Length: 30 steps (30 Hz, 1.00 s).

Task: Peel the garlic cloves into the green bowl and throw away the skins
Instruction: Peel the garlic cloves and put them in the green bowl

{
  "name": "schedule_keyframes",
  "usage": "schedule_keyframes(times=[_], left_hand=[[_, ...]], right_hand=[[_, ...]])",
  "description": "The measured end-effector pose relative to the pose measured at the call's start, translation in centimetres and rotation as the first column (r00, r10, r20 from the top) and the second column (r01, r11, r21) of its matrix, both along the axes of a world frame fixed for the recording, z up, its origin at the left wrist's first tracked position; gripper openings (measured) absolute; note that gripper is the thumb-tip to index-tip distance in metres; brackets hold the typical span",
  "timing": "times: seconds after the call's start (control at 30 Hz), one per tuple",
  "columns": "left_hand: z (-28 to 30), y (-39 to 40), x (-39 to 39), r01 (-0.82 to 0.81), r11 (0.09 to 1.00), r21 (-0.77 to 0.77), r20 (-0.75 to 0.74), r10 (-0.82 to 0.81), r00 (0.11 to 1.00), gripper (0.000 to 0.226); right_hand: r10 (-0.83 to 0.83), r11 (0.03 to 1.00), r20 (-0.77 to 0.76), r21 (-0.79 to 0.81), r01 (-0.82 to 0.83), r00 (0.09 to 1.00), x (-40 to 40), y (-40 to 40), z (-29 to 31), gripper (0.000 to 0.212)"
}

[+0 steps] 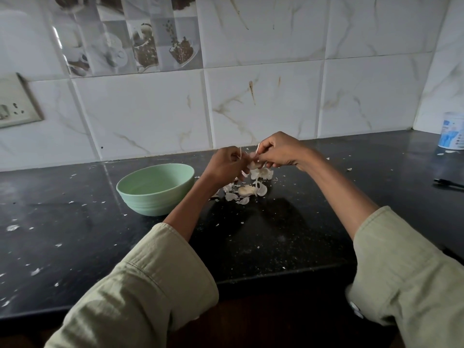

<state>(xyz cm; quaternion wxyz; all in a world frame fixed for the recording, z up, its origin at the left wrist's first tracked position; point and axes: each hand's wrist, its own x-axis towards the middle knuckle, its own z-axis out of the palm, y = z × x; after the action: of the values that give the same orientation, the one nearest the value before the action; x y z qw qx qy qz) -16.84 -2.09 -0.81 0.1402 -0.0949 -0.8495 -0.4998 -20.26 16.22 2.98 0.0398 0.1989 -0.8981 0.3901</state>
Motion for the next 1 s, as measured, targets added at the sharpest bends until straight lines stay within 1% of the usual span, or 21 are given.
schedule_keyframes(times=[0.07,0.17,0.23,0.33,0.4,0.47,0.53,0.6,0.67,0.73,0.9,1.0], left_hand=[[0.2,-0.1,0.2,0.034,0.995,0.089,0.036,-0.038,0.999,0.039],[0.2,-0.6,0.2,0.058,0.982,0.178,0.081,-0.074,0.994,0.033],[0.2,-0.7,0.0,0.065,0.976,0.207,0.119,-0.091,0.989,0.034],[0.1,-0.7,-0.1,0.056,0.968,0.245,0.140,-0.093,0.986,0.025],[0.0,-0.5,-0.2,0.033,0.962,0.270,0.125,-0.069,0.990,0.025],[-0.1,-0.6,-0.4,0.011,0.961,0.276,0.106,-0.042,0.993,0.025],[-0.1,-0.7,-0.6,0.002,0.961,0.276,0.106,-0.033,0.994,0.018],[-0.1,-0.7,-0.4,0.025,0.948,0.316,0.105,-0.061,0.993,0.011],[0.0,-0.6,-0.2,0.055,0.916,0.398,0.096,-0.101,0.990,0.008],[0.0,-0.4,-0.1,0.069,0.875,0.480,0.094,-0.129,0.987,0.007],[0.0,-0.6,-0.4,0.033,0.778,0.627,0.112,-0.132,0.985,0.011],[0.2,-0.7,-0.3,0.030,0.738,0.674,0.105,-0.136,0.985,0.010]], right_hand=[[0.021,0.999,-0.022,-0.024,-0.022,1.000,-0.1,-0.3,-0.2,0.008],[0.051,0.997,-0.007,-0.066,-0.051,0.999,-0.1,-0.3,-0.1,0.015],[0.065,0.993,0.003,-0.097,-0.064,0.998,-0.1,-0.2,-0.1,0.019],[0.095,0.986,0.022,-0.141,-0.091,0.995,0.0,-0.3,-0.2,0.016],[0.102,0.988,0.046,-0.122,-0.095,0.994,0.1,-0.5,-0.3,0.018],[0.101,0.994,0.082,-0.049,-0.098,0.991,0.3,-0.8,-0.4,0.032],[0.101,0.994,0.111,0.023,-0.104,0.989,0.7,-1.2,-0.5,0.043],[0.108,0.993,0.129,0.033,-0.113,0.986,1.0,-1.5,-0.6,0.049],[0.108,0.993,0.116,0.022,-0.112,0.987,1.2,-1.8,-0.7,0.054],[0.120,0.993,0.089,0.009,-0.122,0.989,1.3,-2.0,-1.1,0.053],[0.184,0.978,0.056,-0.106,-0.177,0.981,1.7,-2.4,-1.2,0.034],[0.184,0.978,0.000,-0.099,-0.183,0.983,1.6,-2.3,-0.9,0.037]])
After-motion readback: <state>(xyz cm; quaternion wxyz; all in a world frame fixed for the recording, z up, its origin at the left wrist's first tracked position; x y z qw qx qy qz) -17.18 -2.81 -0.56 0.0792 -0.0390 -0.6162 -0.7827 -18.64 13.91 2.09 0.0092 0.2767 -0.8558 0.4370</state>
